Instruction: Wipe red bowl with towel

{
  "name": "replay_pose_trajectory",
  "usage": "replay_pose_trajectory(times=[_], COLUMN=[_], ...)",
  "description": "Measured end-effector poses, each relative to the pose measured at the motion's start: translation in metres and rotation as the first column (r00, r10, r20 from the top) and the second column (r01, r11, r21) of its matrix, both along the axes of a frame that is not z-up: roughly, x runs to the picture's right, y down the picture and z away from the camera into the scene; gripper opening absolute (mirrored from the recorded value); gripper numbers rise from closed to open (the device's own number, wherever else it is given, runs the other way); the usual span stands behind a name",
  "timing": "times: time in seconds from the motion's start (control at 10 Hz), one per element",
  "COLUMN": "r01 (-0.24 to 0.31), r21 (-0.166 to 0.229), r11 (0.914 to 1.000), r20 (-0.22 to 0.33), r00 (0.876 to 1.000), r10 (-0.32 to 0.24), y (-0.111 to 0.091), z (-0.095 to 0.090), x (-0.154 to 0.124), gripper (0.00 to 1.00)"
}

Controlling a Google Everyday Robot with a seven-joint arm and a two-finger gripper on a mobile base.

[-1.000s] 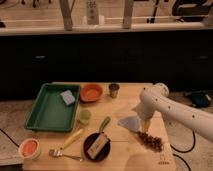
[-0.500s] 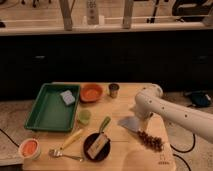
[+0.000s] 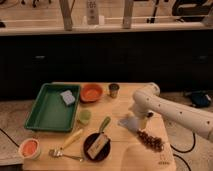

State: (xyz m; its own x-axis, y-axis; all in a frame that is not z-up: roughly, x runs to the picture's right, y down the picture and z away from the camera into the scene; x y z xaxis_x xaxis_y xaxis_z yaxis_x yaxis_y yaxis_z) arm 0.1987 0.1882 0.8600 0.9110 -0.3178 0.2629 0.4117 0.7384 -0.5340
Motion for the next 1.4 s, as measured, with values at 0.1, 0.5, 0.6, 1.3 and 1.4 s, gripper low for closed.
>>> replay_pose_trajectory(times=[0.1, 0.5, 0.6, 1.3, 1.4], r01=[-0.001, -0.024, -0.024, -0.045, -0.058], r21=[-0.013, -0.043, -0.044, -0.041, -0.035], r11=[0.9999, 0.9988, 0.9987, 0.9981, 0.9977], r20=[0.008, 0.03, 0.031, 0.035, 0.035], r00=[1.0, 0.999, 0.999, 0.998, 0.998], r10=[0.001, 0.026, 0.026, 0.046, 0.059], y=[0.004, 0.016, 0.015, 0.008, 0.004], z=[0.007, 0.016, 0.015, 0.0, -0.005], x=[0.0, -0.004, -0.004, -0.003, -0.002], gripper=[0.78, 0.37, 0.3, 0.0, 0.0])
